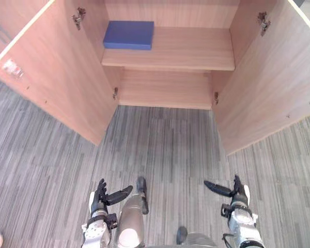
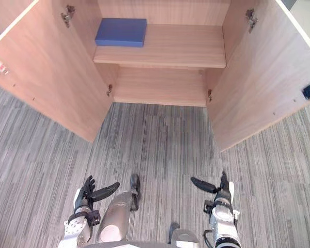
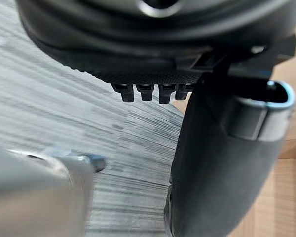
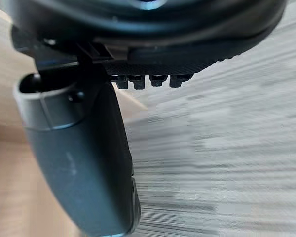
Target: Walk over to the cabinet, pick up the folder, carry it to the office cabinet, place the folder inside the office cabinet, then close the office cabinet door
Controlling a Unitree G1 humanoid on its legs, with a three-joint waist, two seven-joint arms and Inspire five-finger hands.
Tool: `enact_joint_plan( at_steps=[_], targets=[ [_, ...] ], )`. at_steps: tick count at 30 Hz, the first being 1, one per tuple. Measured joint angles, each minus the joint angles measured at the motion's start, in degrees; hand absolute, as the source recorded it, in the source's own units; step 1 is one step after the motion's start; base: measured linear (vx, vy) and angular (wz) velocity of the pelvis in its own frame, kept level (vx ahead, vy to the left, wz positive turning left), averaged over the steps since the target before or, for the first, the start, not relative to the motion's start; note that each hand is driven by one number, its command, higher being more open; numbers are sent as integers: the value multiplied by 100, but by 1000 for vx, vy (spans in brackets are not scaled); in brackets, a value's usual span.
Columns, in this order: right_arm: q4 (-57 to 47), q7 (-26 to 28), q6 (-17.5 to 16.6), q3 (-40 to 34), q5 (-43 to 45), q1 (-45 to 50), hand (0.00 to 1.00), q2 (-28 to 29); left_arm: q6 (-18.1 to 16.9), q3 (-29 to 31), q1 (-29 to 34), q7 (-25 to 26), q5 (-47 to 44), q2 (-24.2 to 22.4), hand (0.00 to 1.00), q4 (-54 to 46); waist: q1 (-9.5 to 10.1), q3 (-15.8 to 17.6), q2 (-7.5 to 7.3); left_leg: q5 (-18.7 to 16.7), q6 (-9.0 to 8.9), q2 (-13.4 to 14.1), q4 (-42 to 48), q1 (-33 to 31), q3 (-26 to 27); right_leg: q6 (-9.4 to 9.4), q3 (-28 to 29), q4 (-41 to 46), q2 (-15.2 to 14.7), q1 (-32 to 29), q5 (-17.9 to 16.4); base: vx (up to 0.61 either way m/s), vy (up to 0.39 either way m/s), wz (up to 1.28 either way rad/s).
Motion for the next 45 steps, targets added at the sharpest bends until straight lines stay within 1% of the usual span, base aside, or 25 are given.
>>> enact_joint_plan(
  at_steps=[1, 2, 3, 4, 5, 7, 8, 9, 10, 11, 12, 14, 16, 17, 19, 20, 22, 23, 24, 25, 28, 30, 33, 37, 45],
  targets=[
    [63, -1, 19, -43, -3, 23, 100, 68, 5, 1, 28, -2, 9, 16, 100, 18, -16, -3, -28, -367, 9, -32, 148, 310, 108, 159, 123, 1014, -96, -231, 99, 648, 225, -33],
    [103, 9, 18, -20, -9, 31, 100, 127, 6, -1, 77, -2, 16, 56, 100, 20, -74, -3, -41, -634, 26, -80, 50, 789, 153, 551, 151, 2437, -248, -672, 587, 622, 205, -34],
    [123, 12, 17, 2, -13, 31, 100, 165, 7, -8, 78, -3, 22, 93, 100, 22, -116, -1, -37, -726, 29, -90, -55, 1067, 170, 605, 180, 3214, -330, -992, 923, 565, 147, -29],
    [176, 25, 18, 131, -37, 18, 100, 194, -1, -18, 71, 4, 27, 159, 100, 17, -136, -2, -39, -834, 49, -94, -300, 1569, 233, 324, 152, 4427, -422, -1576, 622, 519, 74, -25],
    [184, 40, 18, 319, -77, 17, 100, 203, -12, -22, 74, 18, 25, 217, 100, 18, -186, -15, -18, -857, 31, -63, -638, 2054, 273, 60, -7, 4825, -418, -2034, 293, 586, 39, -22],
    [151, 58, 13, 463, -80, -14, 100, 260, -77, -12, 66, 23, 20, 290, 100, 14, -261, -23, -2, -877, -6, 50, -978, 2516, 281, 3, -355, 4540, -325, -2537, 10, 504, -60, -4],
    [127, 61, 2, 465, -80, -31, 100, 308, -108, -4, 9, 21, 20, 362, 100, 53, -266, -23, 3, -933, -100, 178, -1098, 2779, 281, -23, -560, 3713, -180, -2941, -133, 458, -146, 7],
    [139, 61, 4, 464, -80, -34, 100, 304, -108, -3, -17, 20, 19, 364, 100, 78, -275, -28, -5, -949, -126, 231, -1099, 2848, 274, -17, -610, 3186, -105, -3027, -116, 570, -220, 25],
    [131, 55, 3, 462, -78, -16, 100, 294, -114, 0, 2, 18, 6, 372, 100, 87, -318, -58, -51, -1031, -277, 267, -1102, 2992, 250, 1, -675, 1669, 66, -2996, 269, 398, -168, 32],
    [132, 51, 1, 463, -78, 75, 100, 300, -115, 3, 52, 17, 4, 419, 100, 83, -338, -114, -152, -1125, -428, 180, -1100, 3080, 228, -41, -624, 801, 84, -2929, 851, 521, -201, 28],
    [318, 45, 14, 436, -81, 1, 100, 107, -53, 5, 11, 11, 2, 240, 100, 349, -366, -145, 104, -1307, -660, 448, -1070, 3269, 101, -382, -606, 758, 303, -2803, 1563, 500, -147, 6],
    [282, 42, 9, 407, -102, -27, 100, 74, -40, -1, 47, -15, 18, 166, 100, 362, -373, -181, 102, -1232, -715, 510, -680, 3186, 83, -444, -547, 940, 353, -2811, 1173, 464, -152, -7],
    [78, 33, 18, 413, -117, 134, 100, 73, -32, 1, 35, -28, 28, -16, 100, 320, -393, -144, 111, -1031, -836, 825, 1094, 2599, 84, -505, -638, 1050, 380, -2444, 770, 447, -210, 17],
    [-55, 31, 22, 425, -113, 307, 100, 109, -33, 0, 88, -34, 24, -105, 100, 219, -321, -131, 106, -893, -862, 1177, 2375, 2131, 101, -559, -689, 932, 463, -2063, 648, 378, -154, 10],
    [-344, 17, 8, 423, -112, 486, 100, 202, -32, -16, 153, -51, 24, -177, 100, 69, -185, -141, 86, -1197, -810, 1395, 3109, 1611, 146, -616, -658, 710, 554, -1663, 548, 312, -75, -23],
    [-456, 16, 4, 413, -108, 481, 100, 206, -33, -47, 158, -72, 24, -196, 100, -26, -110, -143, 80, -1315, -677, 1362, 2853, 1339, 207, -610, -580, 549, 558, -1516, 547, 334, -23, -38],
    [-515, 14, 0, 407, -106, 437, 100, 188, -30, -57, 177, -129, 24, -193, 100, -195, -69, -152, 81, -1393, -594, 1212, 2080, 1185, 295, -558, -472, 384, 548, -1381, 562, 284, 44, -30],
    [-490, 13, 5, 263, -104, 380, 100, 236, -30, -53, 173, -135, 24, -187, 100, -280, -69, -178, 127, -1261, -651, 971, 833, 1235, 228, -507, -467, 294, 532, -1267, 583, 236, 83, -17],
    [-487, 9, 7, 196, -105, 372, 100, 252, -15, -54, 179, -134, 24, -192, 100, -341, -72, -196, 158, -1008, -637, 855, 286, 1288, 181, -452, -464, 274, 543, -1243, 571, 291, 130, -14],
    [-481, 10, 7, 89, -106, 389, 100, 246, -2, -56, 245, -132, 0, -217, 100, -565, -78, -237, 263, -121, -594, 739, -537, 1379, 12, -333, -450, 245, 628, -1170, 503, 237, 130, -10],
    [-416, -7, 12, -31, -101, 531, 100, 392, 28, -38, 384, -106, -30, -125, 100, -1317, -61, -312, 38, -90, -569, 443, -904, 1690, 12, -152, -465, 181, 337, -1006, 406, 257, 131, 17],
    [-415, 3, 8, -28, -89, 579, 100, 404, -6, 11, 555, 28, 25, -86, 100, -2124, -56, -322, 36, -74, -544, 274, -1104, 1856, 17, -118, -477, 28, 223, -839, 386, 191, 83, 14],
    [-411, 33, -78, -25, -67, 680, 100, 464, -214, 268, 722, 304, 291, 38, 100, -3201, 18, -333, 41, -75, -545, 209, -1269, 2021, -16, -112, -489, -165, 190, -634, 388, 104, 4, 8],
    [-371, 26, -160, -31, -71, 757, 100, 426, -331, 386, 989, 564, 548, 14, 100, -3844, 58, -347, 38, -77, -547, 186, -1393, 2174, -48, -112, -488, -273, 231, -472, 388, 43, -37, 4],
    [-242, 19, -224, -82, -81, 780, 100, 343, -438, 400, 1732, 1025, 1308, -444, 100, -4999, 106, -575, 64, -77, -546, 137, -1563, 2354, -271, -109, -506, -321, 231, -282, 390, -1, -7, 11]
  ],
)
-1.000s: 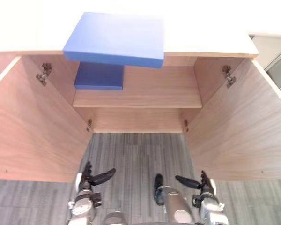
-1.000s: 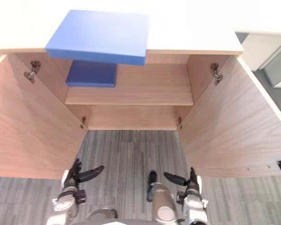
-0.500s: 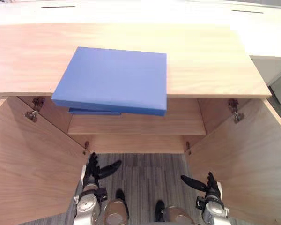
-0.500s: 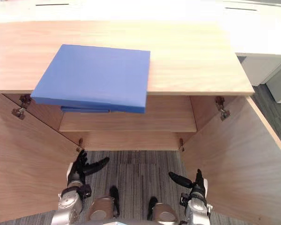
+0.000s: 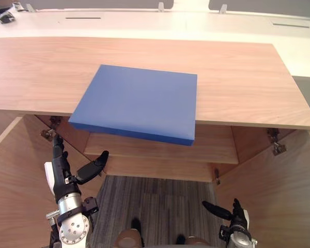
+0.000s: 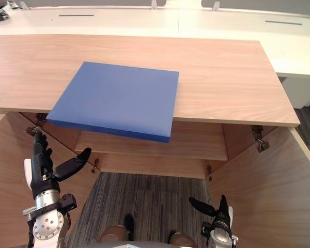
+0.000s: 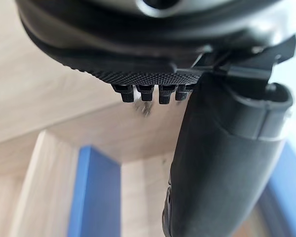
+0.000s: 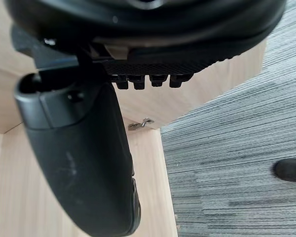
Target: Walk over to the cabinet, pick up the folder, carry it to the office cabinet, place the folder inside the office cabinet, then close the office cabinet door
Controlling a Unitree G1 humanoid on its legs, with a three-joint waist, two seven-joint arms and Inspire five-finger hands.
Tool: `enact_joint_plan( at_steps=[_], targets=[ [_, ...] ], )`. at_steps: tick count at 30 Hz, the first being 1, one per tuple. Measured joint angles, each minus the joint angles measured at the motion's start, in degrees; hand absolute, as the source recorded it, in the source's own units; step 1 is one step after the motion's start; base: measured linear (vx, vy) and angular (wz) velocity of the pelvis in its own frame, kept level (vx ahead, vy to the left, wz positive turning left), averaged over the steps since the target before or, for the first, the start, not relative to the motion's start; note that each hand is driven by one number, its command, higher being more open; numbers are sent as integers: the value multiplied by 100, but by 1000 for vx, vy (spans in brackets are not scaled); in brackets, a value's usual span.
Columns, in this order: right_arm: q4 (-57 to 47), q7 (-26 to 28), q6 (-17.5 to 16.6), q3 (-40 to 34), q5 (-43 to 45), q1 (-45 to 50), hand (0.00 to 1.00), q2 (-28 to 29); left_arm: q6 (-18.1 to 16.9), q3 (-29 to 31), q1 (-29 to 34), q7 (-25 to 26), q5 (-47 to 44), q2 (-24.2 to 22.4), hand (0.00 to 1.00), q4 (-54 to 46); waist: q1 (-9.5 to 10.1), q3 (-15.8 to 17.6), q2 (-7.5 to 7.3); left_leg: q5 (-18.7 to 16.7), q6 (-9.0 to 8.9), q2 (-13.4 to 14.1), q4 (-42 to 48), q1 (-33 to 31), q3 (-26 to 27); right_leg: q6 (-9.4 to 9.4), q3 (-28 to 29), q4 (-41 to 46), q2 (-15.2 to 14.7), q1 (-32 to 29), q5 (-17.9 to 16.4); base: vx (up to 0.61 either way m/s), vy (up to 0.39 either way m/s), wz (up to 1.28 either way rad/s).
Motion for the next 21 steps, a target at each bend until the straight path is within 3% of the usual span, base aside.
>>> enact_joint_plan(
  at_steps=[5, 12, 21],
  targets=[
    [222, 1, -62, 70, -39, -65, 100, -41, -2, -23, 75, 105, 669, 144, 100, -536, -13, -190, 31, 28, 31, -65, -9, 2, -116, 10, -2, -57, -25, 59, 6, -43, 4, 11],
    [592, 4, -92, 311, -94, -60, 100, -285, -23, -259, -224, 100, 1824, 1010, 100, -846, -133, -334, 129, 212, 36, -97, -210, 6, -160, 32, 81, -203, -29, 55, 19, -66, -6, 3],
    [785, 22, -91, 434, -101, -27, 100, -517, -175, -949, -806, -195, 2449, 2122, 100, -558, -370, -426, 216, 400, 11, -68, -588, 262, 89, 62, 366, -251, 39, 23, 68, -33, -16, -15]
  ],
)
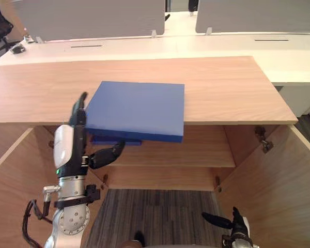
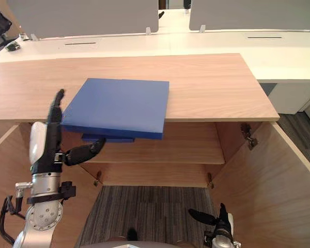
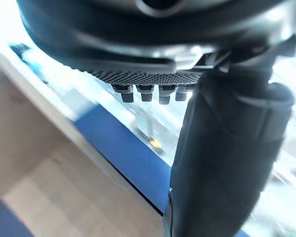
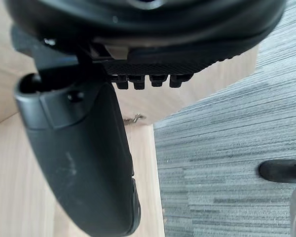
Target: Walk over to the cabinet, pick up the folder, carry it to the office cabinet, place the folder inside the office cabinet, then close the office cabinet door
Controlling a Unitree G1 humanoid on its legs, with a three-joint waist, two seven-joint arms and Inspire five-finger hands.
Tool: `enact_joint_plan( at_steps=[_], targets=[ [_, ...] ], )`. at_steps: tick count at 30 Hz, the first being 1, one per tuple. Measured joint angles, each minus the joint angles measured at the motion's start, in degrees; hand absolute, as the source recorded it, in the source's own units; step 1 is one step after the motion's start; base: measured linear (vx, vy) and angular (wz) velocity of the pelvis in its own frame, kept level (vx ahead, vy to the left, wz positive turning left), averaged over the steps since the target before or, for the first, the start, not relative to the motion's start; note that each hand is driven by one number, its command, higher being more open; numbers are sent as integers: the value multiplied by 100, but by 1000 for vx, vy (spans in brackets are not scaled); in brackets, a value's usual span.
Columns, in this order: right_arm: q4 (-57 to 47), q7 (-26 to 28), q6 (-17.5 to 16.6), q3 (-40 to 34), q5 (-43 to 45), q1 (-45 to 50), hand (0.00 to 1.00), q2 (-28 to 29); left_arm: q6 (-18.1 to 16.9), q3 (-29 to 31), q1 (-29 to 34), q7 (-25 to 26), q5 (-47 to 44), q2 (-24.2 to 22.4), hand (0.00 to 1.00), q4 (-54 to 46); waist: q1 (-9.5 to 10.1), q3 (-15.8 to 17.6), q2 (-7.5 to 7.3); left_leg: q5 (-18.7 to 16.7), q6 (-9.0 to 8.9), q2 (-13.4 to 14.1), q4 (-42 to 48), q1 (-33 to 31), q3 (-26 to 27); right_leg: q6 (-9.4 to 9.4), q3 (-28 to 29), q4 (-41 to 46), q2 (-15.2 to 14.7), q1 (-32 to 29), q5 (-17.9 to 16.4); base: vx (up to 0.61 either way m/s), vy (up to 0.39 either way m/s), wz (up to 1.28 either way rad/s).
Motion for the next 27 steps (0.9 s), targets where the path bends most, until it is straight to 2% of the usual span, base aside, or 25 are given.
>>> enact_joint_plan(
  at_steps=[2, 3, 7, 12, 19, 21, 27],
  targets=[
    [12, 3, 0, 19, 0, -1, 100, -37, 16, -41, -293, -83, 244, 160, 100, 255, -8, -14, -4, 32, 5, 5, -69, 8, 60, 1, 71, 0, 20, -57, 23, -3, -11, -17],
    [13, 5, 0, 43, 0, -5, 100, -44, 45, -52, -402, -92, 396, 231, 0, 415, -9, -48, -10, 53, 10, 7, -122, 11, 119, 0, 128, -1, 24, -106, 39, 2, 1, -21],
    [12, 22, 5, 80, -3, -5, 100, -51, 206, -192, -752, -99, 998, 594, 0, 929, -37, -115, -11, 80, 37, -7, -223, 76, 193, 2, 192, -3, 18, -135, 91, 8, 7, -11],
    [9, 117, 12, 91, -4, -37, 100, -51, 264, -179, -1086, -96, 1450, 907, 0, 1010, -54, -157, -9, 219, 71, -41, -464, 145, 231, 21, 221, -53, 7, -183, 179, -39, 11, -5],
    [-34, 145, 59, 86, 6, -21, 100, -48, 172, -2, -1261, -76, 1391, 858, 0, 777, -96, -181, -19, 222, 76, -70, -470, 137, 379, 102, 417, -208, -24, -210, 269, -50, 17, -12],
    [-258, 138, 116, 75, 12, 16, 100, -27, 167, 20, -1134, -117, 1178, 771, 0, 537, -99, -181, -19, 222, 76, -67, -468, 127, 444, 109, 476, -207, -19, -253, 285, -21, 6, -15],
    [-2439, 98, 77, -163, 341, 349, 100, 459, -204, 0, -506, -429, -416, -153, 0, -531, -151, -170, -36, 219, 83, -65, -466, 83, 525, 107, 592, -235, -9, -346, 350, 1, -5, -11]
  ],
)
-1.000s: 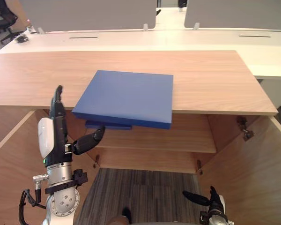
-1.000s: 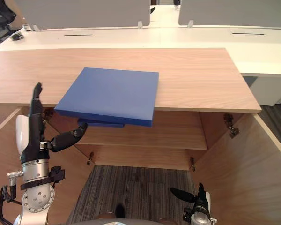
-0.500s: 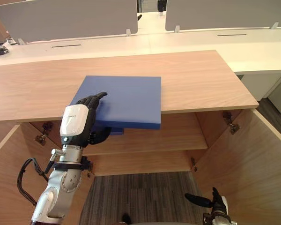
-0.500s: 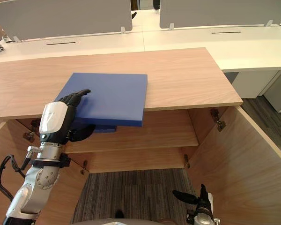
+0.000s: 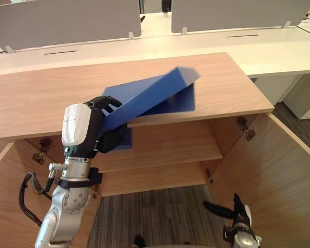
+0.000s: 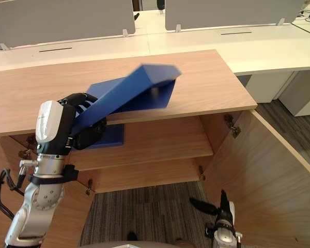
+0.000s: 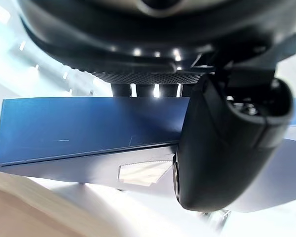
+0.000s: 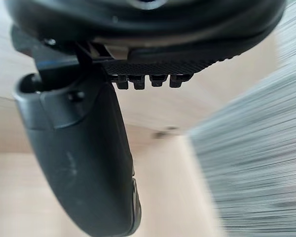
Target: Walk over to the cabinet, pick up the folder, carry it to the office cabinet, place the folder inside the office cabinet, then close the office cabinet door
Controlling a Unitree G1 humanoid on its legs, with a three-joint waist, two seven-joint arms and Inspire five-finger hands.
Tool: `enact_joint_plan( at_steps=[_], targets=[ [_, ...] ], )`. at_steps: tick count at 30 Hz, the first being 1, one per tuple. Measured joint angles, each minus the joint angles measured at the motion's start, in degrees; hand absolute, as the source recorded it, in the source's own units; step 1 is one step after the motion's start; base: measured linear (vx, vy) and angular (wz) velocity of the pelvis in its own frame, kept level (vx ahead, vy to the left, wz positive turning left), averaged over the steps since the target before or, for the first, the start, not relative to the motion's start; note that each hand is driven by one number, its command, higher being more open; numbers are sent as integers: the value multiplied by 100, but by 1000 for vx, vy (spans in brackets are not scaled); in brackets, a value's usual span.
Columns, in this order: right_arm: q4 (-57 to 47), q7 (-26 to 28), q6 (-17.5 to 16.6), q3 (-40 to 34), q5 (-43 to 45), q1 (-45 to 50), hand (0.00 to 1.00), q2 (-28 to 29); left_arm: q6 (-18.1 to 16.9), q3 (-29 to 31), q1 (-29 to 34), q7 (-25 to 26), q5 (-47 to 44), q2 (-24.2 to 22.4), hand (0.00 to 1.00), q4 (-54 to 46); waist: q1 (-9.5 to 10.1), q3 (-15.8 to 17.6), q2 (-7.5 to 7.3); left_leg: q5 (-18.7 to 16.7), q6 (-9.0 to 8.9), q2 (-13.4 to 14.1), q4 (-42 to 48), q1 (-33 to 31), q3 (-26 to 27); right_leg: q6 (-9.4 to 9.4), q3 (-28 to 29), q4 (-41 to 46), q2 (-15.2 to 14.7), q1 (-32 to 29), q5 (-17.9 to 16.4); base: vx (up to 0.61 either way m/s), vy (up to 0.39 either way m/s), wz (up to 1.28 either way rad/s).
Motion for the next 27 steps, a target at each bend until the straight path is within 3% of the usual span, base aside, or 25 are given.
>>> enact_joint_plan(
  at_steps=[8, 12, 18, 23, 27],
  targets=[
    [-3176, 36, -437, -171, 1200, 545, 100, 598, -100, -3, 636, -81, -2676, -1176, 0, -622, -105, 25, -41, -58, 23, -7, 1, 3, 134, 27, 169, -11, -1, -69, 40, -11, -4, -10],
    [-4194, 207, -638, -212, 1589, 530, 100, 582, -86, -25, 807, -493, -4106, -1392, 0, -633, -141, 34, -53, -82, 19, -5, 2, 11, 238, 51, 259, -54, -1, -90, 79, -9, -6, -12],
    [-4693, 661, -735, 13, 1874, 57, 100, 367, 77, -426, 856, -1371, -5486, -1305, 0, -600, -158, 36, -58, -111, 31, -26, 2, 47, 322, 107, 333, -55, -22, -93, 113, -18, -8, -9],
    [-4664, 1167, -742, 688, 1977, -856, 100, -597, 272, -874, 770, -2204, -5944, -855, 0, -186, -119, 34, -54, -91, 63, -55, 2, 49, 301, 162, 316, -54, -51, -79, 146, -34, -9, 2],
    [-4490, 1498, -749, 997, 1972, -1129, 100, -1037, 400, -939, 715, -2419, -6018, -595, 0, 115, -106, 33, -53, -72, 88, -77, 2, 62, 212, 163, 220, -54, -75, -22, 146, -27, -18, 11]
  ],
)
